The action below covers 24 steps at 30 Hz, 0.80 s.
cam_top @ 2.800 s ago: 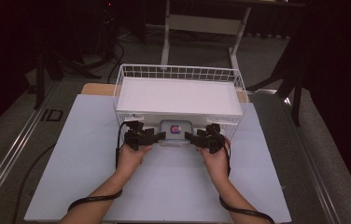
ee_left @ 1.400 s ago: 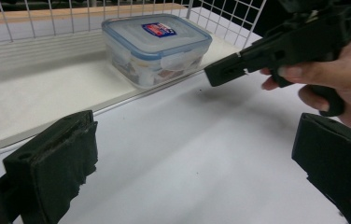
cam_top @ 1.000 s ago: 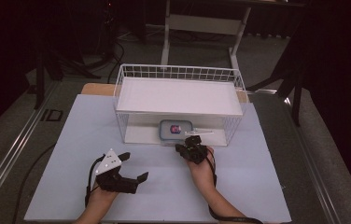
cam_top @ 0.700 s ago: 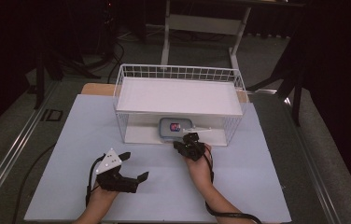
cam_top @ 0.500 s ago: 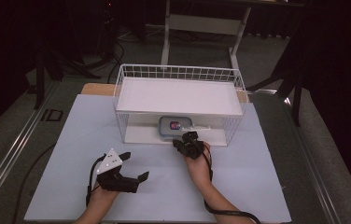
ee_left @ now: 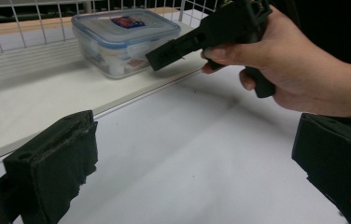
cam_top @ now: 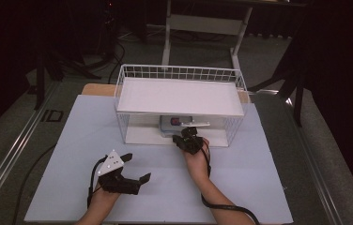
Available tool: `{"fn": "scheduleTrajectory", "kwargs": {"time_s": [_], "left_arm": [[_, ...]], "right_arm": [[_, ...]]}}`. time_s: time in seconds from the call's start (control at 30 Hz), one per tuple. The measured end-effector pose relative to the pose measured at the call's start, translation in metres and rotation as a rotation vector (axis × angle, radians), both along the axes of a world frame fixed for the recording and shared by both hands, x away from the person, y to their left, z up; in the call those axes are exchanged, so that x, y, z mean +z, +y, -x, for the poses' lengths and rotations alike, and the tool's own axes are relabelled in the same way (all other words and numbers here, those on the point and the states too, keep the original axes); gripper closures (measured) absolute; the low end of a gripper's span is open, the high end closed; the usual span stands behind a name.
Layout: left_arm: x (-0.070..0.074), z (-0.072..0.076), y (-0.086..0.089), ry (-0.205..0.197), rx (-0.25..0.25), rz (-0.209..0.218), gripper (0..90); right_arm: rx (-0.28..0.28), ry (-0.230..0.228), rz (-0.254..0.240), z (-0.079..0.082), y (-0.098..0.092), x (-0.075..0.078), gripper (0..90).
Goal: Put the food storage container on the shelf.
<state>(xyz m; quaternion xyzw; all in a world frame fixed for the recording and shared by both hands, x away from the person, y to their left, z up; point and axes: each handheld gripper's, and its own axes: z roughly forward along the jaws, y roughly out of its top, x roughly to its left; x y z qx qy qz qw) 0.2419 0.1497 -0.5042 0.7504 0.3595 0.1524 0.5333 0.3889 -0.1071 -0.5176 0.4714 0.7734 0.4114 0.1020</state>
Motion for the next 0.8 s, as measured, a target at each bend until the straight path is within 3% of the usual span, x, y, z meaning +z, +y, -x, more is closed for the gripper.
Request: {"fn": "scheduleTrajectory", "kwargs": {"time_s": [0.13,0.53,0.73,0.8], "left_arm": [[0.0,0.001,0.0,-0.001,-0.004,0.006,1.2],[0.0,0.0,0.002,0.008,0.003,0.012,1.2],[0.001,0.002,0.001,-0.009,-0.009,0.022,1.2],[0.003,0.003,-0.001,-0.015,-0.013,0.018,1.2]], "right_arm": [[-0.008,-0.011,0.007,-0.005,0.002,0.0,89.9],[-0.023,0.022,-0.018,-0.011,0.004,0.001,89.6],[0.03,-0.047,-0.015,0.001,-0.002,0.007,84.8],[0.041,-0.045,-0.014,0.009,-0.006,0.011,81.7]]}}
